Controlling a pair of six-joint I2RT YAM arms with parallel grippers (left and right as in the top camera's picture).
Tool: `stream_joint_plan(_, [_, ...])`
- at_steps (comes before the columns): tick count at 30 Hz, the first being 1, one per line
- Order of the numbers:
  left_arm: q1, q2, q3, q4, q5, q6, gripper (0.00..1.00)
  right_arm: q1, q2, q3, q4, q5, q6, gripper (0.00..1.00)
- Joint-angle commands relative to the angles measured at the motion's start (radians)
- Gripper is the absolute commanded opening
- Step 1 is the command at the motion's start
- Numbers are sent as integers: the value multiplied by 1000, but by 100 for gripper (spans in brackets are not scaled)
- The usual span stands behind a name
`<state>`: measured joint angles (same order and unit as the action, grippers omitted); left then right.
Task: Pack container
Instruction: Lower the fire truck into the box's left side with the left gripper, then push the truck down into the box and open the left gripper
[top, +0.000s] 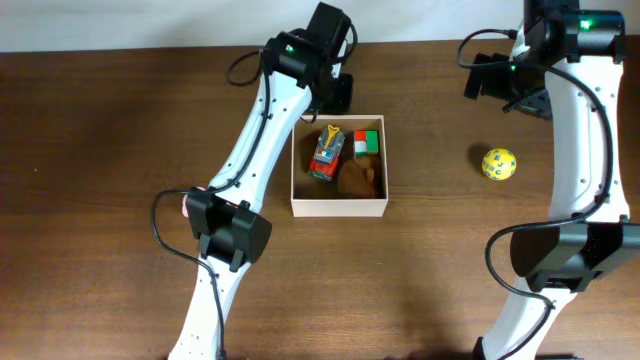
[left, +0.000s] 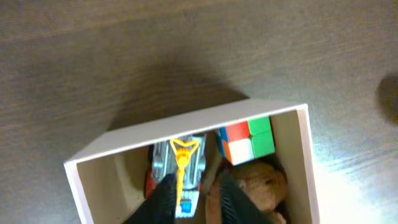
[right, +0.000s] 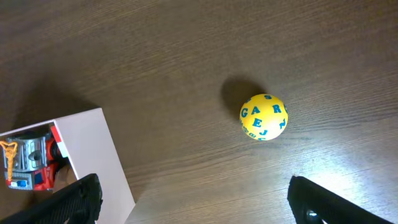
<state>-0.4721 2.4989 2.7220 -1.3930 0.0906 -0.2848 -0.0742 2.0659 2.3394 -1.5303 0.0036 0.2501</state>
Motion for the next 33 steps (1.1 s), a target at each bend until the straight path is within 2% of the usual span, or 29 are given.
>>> stream_joint_plan(1, [-10,6,-8,-12,32,18,22,0,0,15,0,8,-6,99])
stream_joint_plan(12, [-107,7,-90,-10,65,278,22,0,0,15,0,9,-6,99])
stream_joint_plan(17, [-115,7,-178,47,-6,282,22,0,0,15,0,8,-6,99])
stream_joint_plan(27, [-113,7,-357,164,-9,283,22,0,0,15,0,9,-6,99])
stream_joint_plan(33, [-113,9,-397,225,-29,281,22,0,0,15,0,9,-6,99])
